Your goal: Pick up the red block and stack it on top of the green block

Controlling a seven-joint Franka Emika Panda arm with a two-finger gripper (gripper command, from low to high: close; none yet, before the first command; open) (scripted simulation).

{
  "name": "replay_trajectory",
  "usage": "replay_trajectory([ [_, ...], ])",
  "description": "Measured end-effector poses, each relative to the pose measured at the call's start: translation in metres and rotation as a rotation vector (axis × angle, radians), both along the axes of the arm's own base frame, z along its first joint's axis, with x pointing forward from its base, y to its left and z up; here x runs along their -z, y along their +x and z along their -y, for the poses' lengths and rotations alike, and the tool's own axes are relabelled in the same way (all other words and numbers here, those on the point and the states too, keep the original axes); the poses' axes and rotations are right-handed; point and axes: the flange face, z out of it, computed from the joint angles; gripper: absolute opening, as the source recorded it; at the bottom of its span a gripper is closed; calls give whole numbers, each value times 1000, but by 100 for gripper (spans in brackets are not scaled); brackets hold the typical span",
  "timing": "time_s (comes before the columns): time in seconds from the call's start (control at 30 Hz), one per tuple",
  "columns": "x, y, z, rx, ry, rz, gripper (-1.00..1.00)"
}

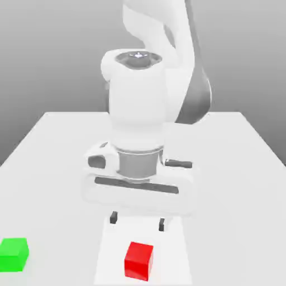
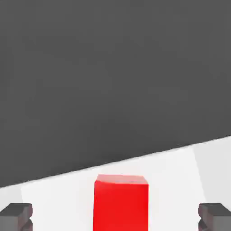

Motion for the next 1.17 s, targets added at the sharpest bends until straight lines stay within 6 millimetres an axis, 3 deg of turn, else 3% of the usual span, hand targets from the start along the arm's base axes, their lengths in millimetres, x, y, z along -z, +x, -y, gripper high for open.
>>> replay_trajectory([
  [0.13,53,-3,0,5,2,-18,0],
  [0.17,65,-3,0,5,2,-18,-100],
  [0.4,68,-4,0,5,2,-18,-100],
  [0.57,15,-3,2,9,2,-18,-100],
  [0.63,5,2,39,78,2,-21,-100],
  [0.77,-8,2,138,250,4,-23,-100],
  [0.93,-21,-26,259,459,8,-19,-100],
  [1.03,12,-32,278,491,8,-17,-100],
  [1.07,26,-33,279,494,8,-17,100],
  [1.17,26,-33,279,494,8,-17,100],
])
